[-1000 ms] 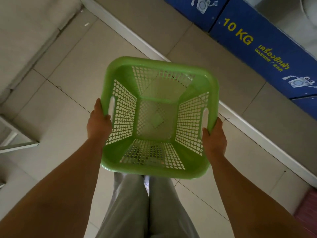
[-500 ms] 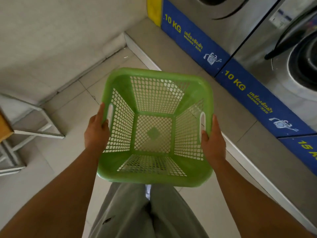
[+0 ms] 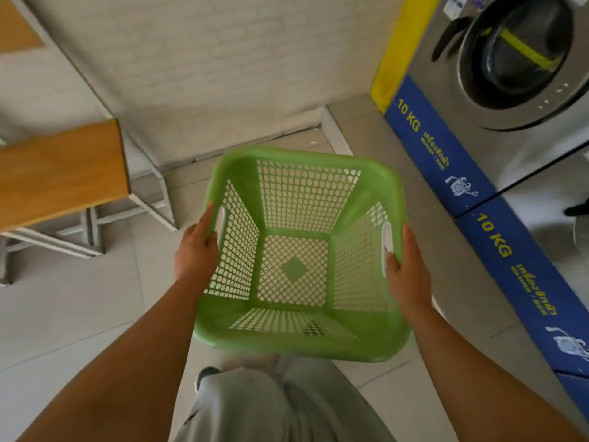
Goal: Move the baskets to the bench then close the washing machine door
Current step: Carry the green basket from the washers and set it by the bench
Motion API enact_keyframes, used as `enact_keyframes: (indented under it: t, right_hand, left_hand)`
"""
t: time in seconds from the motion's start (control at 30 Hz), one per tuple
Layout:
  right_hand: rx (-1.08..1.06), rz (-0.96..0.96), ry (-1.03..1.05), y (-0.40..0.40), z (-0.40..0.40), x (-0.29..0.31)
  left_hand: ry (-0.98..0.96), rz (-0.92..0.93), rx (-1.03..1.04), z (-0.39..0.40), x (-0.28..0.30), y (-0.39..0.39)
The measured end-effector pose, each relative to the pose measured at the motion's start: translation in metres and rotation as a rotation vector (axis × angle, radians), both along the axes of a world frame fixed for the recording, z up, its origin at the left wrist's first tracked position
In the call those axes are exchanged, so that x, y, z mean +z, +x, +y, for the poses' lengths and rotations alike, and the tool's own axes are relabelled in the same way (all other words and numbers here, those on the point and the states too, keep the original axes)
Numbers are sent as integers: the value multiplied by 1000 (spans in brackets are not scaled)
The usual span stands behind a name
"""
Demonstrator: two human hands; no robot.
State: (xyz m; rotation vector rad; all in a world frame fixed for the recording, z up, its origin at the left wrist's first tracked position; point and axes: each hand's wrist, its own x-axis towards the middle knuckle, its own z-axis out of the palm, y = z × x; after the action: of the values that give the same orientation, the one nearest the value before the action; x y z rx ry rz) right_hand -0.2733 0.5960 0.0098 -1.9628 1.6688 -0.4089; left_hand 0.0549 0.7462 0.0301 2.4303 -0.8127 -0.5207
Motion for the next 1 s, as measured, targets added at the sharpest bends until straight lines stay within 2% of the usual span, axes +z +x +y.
enact_keyframes:
  t: [0.2,0.7,1.0]
  right_hand:
    - [173,-13,-26,67,28,3]
    - [598,50,35,283,178,6]
    - [868,72,40,423,245,16]
  left_hand:
    - [-7,18,144,77,8,40]
    - [-36,33,610,330,10,150]
    - [21,52,886,438,10,198]
